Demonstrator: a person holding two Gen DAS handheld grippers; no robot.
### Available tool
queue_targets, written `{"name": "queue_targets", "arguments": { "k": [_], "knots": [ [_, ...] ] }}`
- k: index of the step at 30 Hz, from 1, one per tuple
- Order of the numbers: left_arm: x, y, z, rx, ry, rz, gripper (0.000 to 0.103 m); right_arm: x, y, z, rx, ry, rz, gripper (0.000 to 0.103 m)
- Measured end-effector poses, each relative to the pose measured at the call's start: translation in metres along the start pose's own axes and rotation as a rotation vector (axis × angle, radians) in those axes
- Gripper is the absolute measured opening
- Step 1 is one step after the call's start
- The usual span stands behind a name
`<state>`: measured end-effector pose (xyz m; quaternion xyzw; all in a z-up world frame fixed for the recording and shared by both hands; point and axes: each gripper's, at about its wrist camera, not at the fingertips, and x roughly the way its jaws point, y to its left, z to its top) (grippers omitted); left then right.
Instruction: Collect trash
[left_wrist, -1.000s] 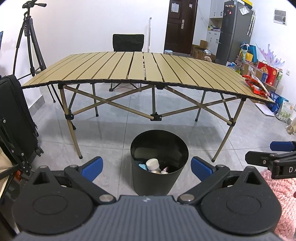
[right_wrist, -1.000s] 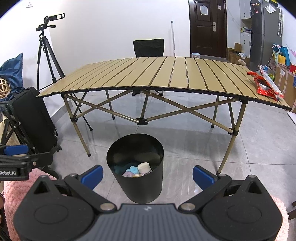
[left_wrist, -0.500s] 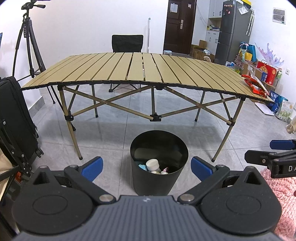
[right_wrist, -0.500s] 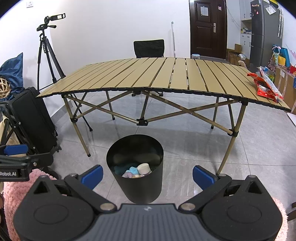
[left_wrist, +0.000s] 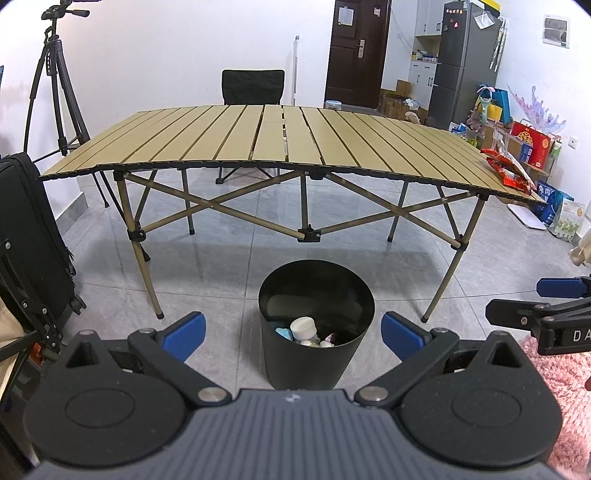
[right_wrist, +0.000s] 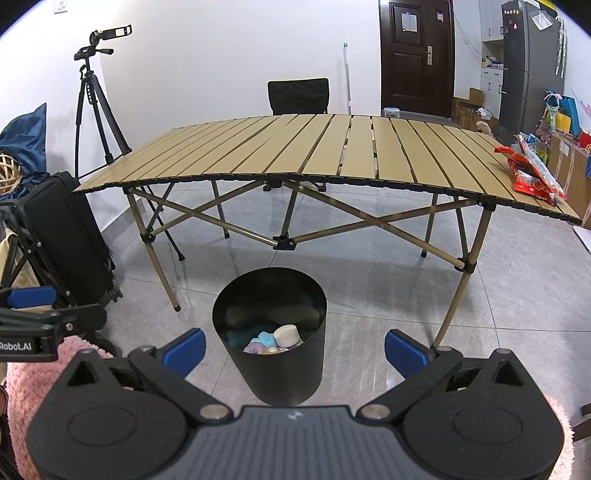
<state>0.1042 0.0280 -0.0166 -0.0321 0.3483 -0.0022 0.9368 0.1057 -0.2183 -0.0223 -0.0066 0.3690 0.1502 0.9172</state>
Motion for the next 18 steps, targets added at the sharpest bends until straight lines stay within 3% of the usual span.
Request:
{"name": "queue_targets", "arguments": {
  "k": [18],
  "knots": [
    [0.0025,0.006,0.0017,-0.006,-0.002,-0.015,0.103,0.0013,-0.0006,-0.0016,0.0,0.008,0.0,0.103]
  ]
}}
